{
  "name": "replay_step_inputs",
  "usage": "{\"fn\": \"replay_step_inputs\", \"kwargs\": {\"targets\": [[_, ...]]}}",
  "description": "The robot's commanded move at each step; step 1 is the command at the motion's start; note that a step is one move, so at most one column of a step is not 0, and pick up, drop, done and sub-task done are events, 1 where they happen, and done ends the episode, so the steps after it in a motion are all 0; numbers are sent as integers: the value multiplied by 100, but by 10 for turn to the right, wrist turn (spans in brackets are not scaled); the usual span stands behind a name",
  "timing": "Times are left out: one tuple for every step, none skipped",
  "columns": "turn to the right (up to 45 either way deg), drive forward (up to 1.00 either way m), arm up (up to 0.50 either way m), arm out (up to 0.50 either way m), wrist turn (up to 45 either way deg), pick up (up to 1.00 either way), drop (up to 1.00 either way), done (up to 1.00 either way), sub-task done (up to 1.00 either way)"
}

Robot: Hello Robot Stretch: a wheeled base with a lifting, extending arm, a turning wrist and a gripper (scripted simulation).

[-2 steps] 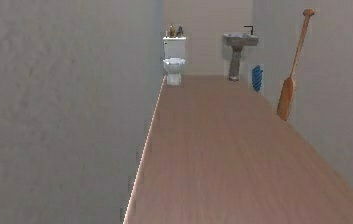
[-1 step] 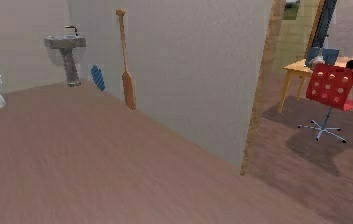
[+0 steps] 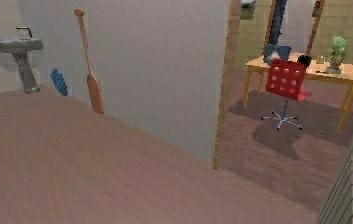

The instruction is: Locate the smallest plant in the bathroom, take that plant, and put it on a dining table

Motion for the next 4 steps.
{"fn": "replay_step_inputs", "kwargs": {"targets": [[0, 50, 0, 0, 0, 0, 0, 0, 0], [360, 0, 0, 0, 0, 0, 0, 0, 0], [0, 95, 0, 0, 0, 0, 0, 0, 0], [0, 75, 0, 0, 0, 0, 0, 0, 0]]}}
